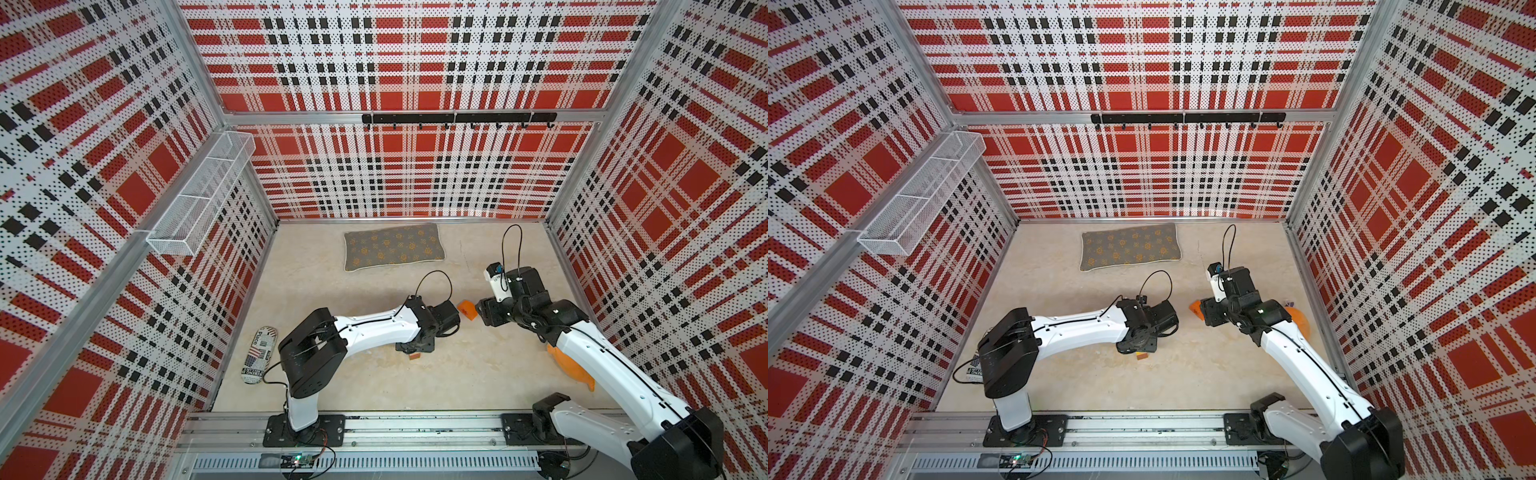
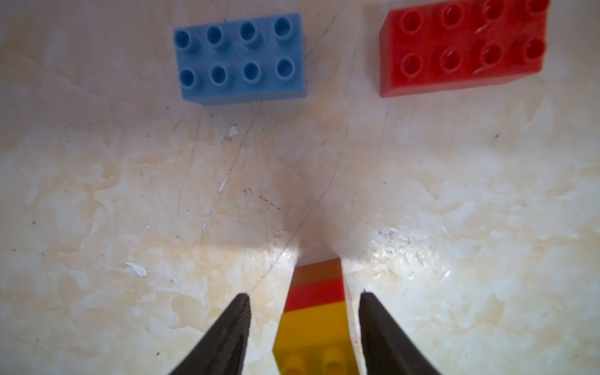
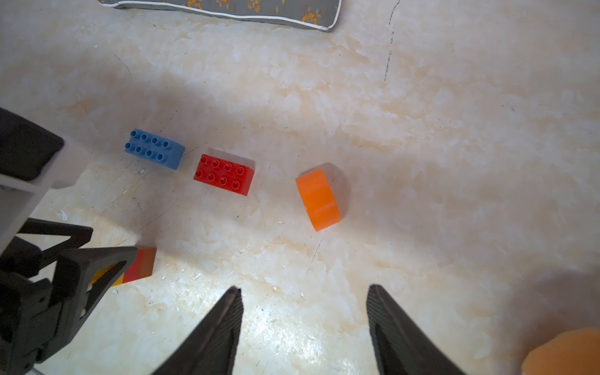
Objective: Assemble an ice cream with lego
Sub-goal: Assemble the lego brick with the lego brick, then pick up the lego brick from the center of the board.
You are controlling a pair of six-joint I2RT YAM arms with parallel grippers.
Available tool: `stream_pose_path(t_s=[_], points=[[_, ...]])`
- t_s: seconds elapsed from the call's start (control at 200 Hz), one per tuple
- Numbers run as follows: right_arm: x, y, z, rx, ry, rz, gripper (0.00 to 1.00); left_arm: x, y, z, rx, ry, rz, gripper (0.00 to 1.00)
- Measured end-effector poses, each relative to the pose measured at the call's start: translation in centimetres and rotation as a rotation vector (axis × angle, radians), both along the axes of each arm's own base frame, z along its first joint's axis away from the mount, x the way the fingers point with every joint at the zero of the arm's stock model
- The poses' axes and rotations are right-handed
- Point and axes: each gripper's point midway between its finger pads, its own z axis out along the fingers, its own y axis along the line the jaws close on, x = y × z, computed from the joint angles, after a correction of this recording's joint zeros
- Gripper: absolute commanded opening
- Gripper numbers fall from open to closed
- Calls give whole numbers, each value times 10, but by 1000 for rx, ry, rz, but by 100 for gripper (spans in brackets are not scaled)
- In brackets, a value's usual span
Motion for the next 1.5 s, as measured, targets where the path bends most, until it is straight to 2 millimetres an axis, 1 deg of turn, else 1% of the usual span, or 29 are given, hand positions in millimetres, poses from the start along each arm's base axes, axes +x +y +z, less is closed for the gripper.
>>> stream_pose_path(t_s=[0.065,0.15,0.251,0.311,0.376,0.456,0.531,0.601,0.666,0.722,0.852,0.947,1.097,1.203,1.498], points=[[1,5,1,6,6,29,65,5,-1,11,-20,-35,-7,62],[6,16,6,7,8,77,65,15,-5,33,-63,-98,-23,62],[16,39,20,-17,-15,166,65,30,-10,61,-136,-175,-53,60],[20,57,26,-57,-32,246,65,44,-10,79,-185,-222,-64,59],[22,75,26,-115,-40,349,64,63,-8,95,-249,-268,-69,57],[22,93,15,-215,-33,507,64,88,6,107,-327,-317,-56,56],[18,101,-1,-304,-6,643,64,105,23,109,-375,-343,-43,57],[14,101,-18,-380,32,759,64,117,42,106,-408,-358,-22,57],[14,101,-28,-430,55,847,65,123,52,105,-437,-367,-16,58],[15,104,-33,-457,62,908,65,126,59,106,-463,-379,-19,58],[21,113,-44,-493,75,1019,66,131,65,116,-515,-413,-37,58],[27,121,-57,-510,96,1072,66,134,69,120,-542,-436,-45,58],[34,130,-82,-533,137,1121,66,132,75,111,-559,-429,-52,58],[37,134,-94,-548,151,1140,67,132,78,108,-560,-425,-58,58],[49,146,-106,-578,116,1148,67,134,78,115,-571,-449,-76,59]])
